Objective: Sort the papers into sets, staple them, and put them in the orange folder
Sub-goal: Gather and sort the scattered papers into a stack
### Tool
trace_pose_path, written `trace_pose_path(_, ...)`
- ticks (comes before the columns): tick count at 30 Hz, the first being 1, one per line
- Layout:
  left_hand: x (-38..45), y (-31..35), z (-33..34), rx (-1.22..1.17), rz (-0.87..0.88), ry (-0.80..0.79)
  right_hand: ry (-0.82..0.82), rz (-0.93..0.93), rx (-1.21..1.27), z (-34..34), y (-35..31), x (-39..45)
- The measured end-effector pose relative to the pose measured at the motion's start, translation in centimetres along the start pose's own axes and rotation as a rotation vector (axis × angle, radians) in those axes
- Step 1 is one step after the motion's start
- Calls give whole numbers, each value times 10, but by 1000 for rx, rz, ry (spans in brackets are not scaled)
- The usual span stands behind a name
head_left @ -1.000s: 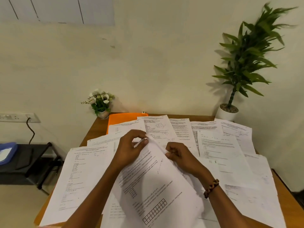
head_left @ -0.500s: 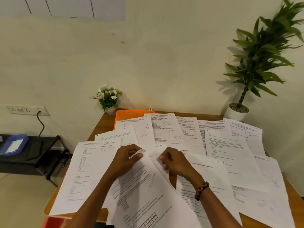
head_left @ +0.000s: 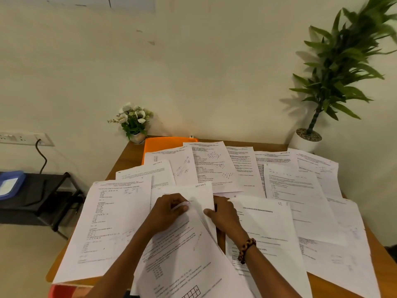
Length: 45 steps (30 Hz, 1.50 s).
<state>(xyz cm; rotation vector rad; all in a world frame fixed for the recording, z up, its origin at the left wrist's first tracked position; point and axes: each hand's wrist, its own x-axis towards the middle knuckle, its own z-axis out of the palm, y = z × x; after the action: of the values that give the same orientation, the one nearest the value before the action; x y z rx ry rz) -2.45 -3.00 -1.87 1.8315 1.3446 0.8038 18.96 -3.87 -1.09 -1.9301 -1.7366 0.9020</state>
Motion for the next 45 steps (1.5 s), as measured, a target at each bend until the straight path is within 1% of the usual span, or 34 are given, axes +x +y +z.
trace_pose_path(3,4,4,0,-7,34,-10,-33,-40,0,-4,1,3)
trace_pose_path(8,11,11,-1,-5,83,-4,-42,-63,14,-10,2,7)
trace_pose_path(10,15,14,-3,4,92,8,-80,-133,11,-13,0,5)
trace_pose_path(13,26,18,-9,32,108,82,-157,-289,-19,-15,-1,1)
trace_pose_path(15,33,21,-12,88,132,97,-214,-310,-49,-13,3,5)
trace_pose_path(18,36,26,-16,139,110,58,-261,-297,-64,-7,12,11)
trace_pose_path(21,33,28,-12,107,94,4,-206,-299,14,-16,-5,-4)
trace_pose_path(23,30,26,-6,75,88,64,-201,-255,63,-23,-21,-20)
trace_pose_path(25,27,23,-3,40,101,128,-234,-296,132,-22,-29,-32)
trace_pose_path(27,23,22,-3,8,94,149,-227,-329,174,-12,-29,-34)
trace_pose_path(28,20,25,-4,-4,64,146,-192,-317,182,-8,-27,-35)
trace_pose_path(31,13,30,-11,32,-27,85,-139,-246,186,-1,-23,-36)
trace_pose_path(34,7,30,-17,147,-85,-19,-103,-244,142,7,-24,-36)
trace_pose_path(36,0,27,-20,191,-95,-30,-147,-216,131,10,-26,-34)
trace_pose_path(39,-9,21,-25,194,-71,20,-231,-169,157,10,-36,-34)
trace_pose_path(41,-15,19,-31,202,-65,44,-265,-184,191,10,-43,-31)
trace_pose_path(43,-22,18,-40,217,-70,67,-308,-147,297,12,-52,-30)
trace_pose_path(45,-30,17,-54,249,-82,87,-289,-97,392,16,-62,-26)
